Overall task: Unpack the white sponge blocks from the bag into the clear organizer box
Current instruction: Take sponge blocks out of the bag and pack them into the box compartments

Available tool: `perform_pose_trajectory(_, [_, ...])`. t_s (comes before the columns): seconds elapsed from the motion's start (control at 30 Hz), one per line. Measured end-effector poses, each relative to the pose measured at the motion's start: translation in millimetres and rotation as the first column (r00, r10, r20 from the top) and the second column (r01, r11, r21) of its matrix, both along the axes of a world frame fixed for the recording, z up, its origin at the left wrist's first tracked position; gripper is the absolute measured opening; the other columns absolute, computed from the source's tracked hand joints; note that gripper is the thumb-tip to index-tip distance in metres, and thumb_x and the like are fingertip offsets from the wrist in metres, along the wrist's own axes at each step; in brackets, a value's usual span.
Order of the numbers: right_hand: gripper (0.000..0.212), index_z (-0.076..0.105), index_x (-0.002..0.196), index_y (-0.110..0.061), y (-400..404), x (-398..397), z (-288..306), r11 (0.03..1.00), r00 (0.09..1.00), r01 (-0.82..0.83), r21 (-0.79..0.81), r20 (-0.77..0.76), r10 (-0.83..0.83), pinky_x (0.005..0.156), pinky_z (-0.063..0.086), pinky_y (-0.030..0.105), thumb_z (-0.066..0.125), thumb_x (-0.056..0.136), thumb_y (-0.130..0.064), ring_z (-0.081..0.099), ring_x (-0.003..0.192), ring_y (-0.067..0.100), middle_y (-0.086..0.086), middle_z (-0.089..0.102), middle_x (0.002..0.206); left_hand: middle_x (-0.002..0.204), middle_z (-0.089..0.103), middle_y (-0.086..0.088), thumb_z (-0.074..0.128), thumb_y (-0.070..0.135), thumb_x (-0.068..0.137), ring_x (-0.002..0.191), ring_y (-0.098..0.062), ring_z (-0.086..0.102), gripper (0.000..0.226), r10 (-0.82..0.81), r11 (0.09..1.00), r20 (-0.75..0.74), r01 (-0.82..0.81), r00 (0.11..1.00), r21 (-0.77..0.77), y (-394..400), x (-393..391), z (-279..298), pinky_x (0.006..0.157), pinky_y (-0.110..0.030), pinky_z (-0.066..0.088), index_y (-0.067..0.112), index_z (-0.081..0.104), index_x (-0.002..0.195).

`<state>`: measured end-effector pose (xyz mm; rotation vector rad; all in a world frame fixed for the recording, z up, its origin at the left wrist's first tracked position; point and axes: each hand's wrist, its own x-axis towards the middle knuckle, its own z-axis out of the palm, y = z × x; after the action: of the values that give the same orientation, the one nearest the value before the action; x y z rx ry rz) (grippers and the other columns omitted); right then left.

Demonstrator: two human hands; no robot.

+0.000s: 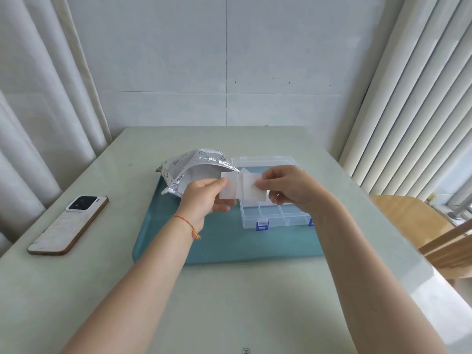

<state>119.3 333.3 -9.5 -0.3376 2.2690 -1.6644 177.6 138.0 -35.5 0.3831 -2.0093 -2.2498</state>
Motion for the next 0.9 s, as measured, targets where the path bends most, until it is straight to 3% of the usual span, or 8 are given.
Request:
perform_pose_trajectory(0.13, [0.013, 0.061, 0.081, -0.009, 6, 1, -6, 0.985, 0.992, 0.123, -0.117, -0.018, -0.125, 0.05, 0.039, 0.027, 0.073, 0.085, -0.011, 0.05, 0.048, 0.016, -0.003, 0.056, 0.056, 0.087, 0.071, -0.019, 0.058, 0.014, 0.098, 0.061, -0.024, 0.071, 0.018, 0.032, 0.999, 0.019, -0.032, 0.999, 0.027, 0, -2, -9, 0.051, -0.025, 0.055, -0.001, 0.066, 0.1])
perform_pose_trajectory(0.27, [0.012, 0.061, 0.081, -0.009, -1, 12, -9, 0.98, 0.997, 0.076, -0.185, 0.006, -0.076, 0.048, 0.039, 0.024, 0.072, 0.086, -0.011, 0.048, 0.049, 0.017, 0.001, 0.056, 0.062, 0.084, 0.073, -0.014, 0.053, 0.009, 0.1, 0.067, -0.026, 0.072, 0.016, 0.031, 0.996, -0.011, -0.03, 0.999, 0.088, 2, 0, -14, 0.055, -0.027, 0.057, 0.004, 0.067, 0.093])
perform_pose_trajectory(0.4, [0.011, 0.063, 0.081, -0.011, -19, 23, -9, 0.99, 0.996, 0.075, -0.12, -0.033, -0.079, 0.046, 0.038, 0.024, 0.071, 0.087, -0.014, 0.048, 0.042, 0.016, 0.002, 0.056, 0.053, 0.08, 0.073, -0.011, 0.04, 0.0, 0.1, 0.071, -0.021, 0.07, 0.028, -0.027, 0.955, -0.05, 0.041, 0.998, 0.293, 7, 4, -10, 0.06, -0.029, 0.059, 0.004, 0.067, 0.095])
perform_pose_trajectory(0.6, [0.01, 0.058, 0.087, -0.007, -36, 34, -8, 0.981, 0.982, 0.168, -0.102, -0.071, -0.175, 0.04, 0.035, 0.02, 0.067, 0.09, -0.011, 0.046, 0.032, 0.012, -0.004, 0.061, 0.048, 0.107, 0.072, -0.02, 0.042, 0.012, 0.101, 0.099, -0.031, 0.07, 0.029, -0.046, 0.825, -0.055, 0.069, 0.997, 0.562, 8, 5, -8, 0.081, -0.034, 0.06, 0.0, 0.063, 0.118])
perform_pose_trajectory(0.73, [0.01, 0.059, 0.093, -0.004, -42, 39, -8, 0.985, 0.981, 0.163, -0.06, -0.096, -0.168, 0.038, 0.035, 0.019, 0.067, 0.089, -0.009, 0.047, 0.031, 0.01, -0.003, 0.063, 0.052, 0.105, 0.072, -0.015, 0.044, 0.023, 0.102, 0.09, -0.024, 0.071, 0.031, -0.054, 0.828, -0.073, 0.085, 0.996, 0.554, 9, 6, -9, 0.081, -0.031, 0.06, 0.004, 0.065, 0.113])
perform_pose_trajectory(0.8, [0.013, 0.06, 0.095, -0.003, -43, 41, -8, 0.987, 0.98, 0.16, -0.025, -0.113, -0.162, 0.038, 0.035, 0.018, 0.068, 0.088, -0.01, 0.048, 0.031, 0.009, 0.004, 0.065, 0.06, 0.108, 0.072, -0.015, 0.045, 0.024, 0.103, 0.091, -0.022, 0.071, 0.032, -0.041, 0.847, -0.071, 0.072, 0.997, 0.527, 10, 4, -11, 0.083, -0.032, 0.059, 0.003, 0.063, 0.119])
perform_pose_trajectory(0.9, [0.019, 0.059, 0.097, -0.001, -44, 42, -9, 0.99, 0.982, 0.14, 0.008, -0.13, -0.138, 0.041, 0.035, 0.021, 0.071, 0.087, -0.012, 0.05, 0.033, 0.011, 0.018, 0.07, 0.071, 0.094, 0.075, -0.009, 0.044, 0.021, 0.104, 0.082, -0.018, 0.072, 0.024, -0.012, 0.877, -0.062, 0.04, 0.998, 0.479, 11, 3, -13, 0.079, -0.031, 0.058, 0.008, 0.064, 0.109])
